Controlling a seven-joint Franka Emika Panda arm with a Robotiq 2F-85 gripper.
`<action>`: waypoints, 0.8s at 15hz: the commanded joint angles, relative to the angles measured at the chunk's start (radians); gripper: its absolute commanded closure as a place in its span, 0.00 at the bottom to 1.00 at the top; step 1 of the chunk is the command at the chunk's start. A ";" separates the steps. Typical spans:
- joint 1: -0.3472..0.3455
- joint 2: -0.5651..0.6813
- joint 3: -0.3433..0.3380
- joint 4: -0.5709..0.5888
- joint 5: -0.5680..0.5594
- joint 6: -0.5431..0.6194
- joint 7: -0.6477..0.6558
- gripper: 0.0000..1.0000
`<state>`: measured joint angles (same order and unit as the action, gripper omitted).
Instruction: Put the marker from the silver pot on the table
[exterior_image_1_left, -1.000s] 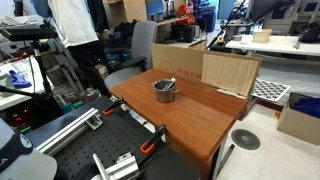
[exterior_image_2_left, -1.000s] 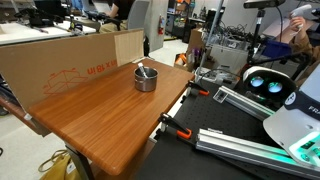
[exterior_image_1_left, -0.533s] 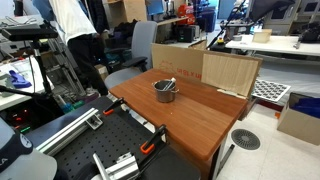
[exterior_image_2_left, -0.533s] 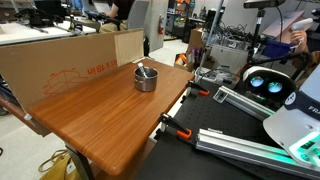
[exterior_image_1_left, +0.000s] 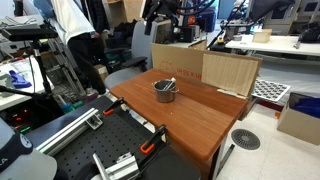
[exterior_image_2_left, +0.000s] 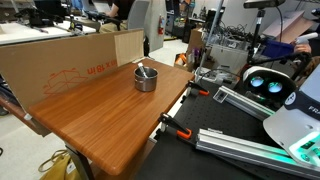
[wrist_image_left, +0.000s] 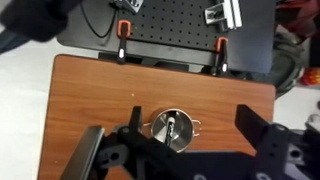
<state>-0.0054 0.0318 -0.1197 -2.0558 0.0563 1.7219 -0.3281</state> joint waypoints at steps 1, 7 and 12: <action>-0.023 0.043 0.029 -0.020 0.061 0.100 0.019 0.00; -0.020 0.153 0.046 -0.052 0.061 0.273 0.086 0.00; -0.011 0.261 0.064 -0.050 0.034 0.366 0.179 0.00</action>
<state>-0.0056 0.2560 -0.0787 -2.1159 0.1063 2.0466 -0.2010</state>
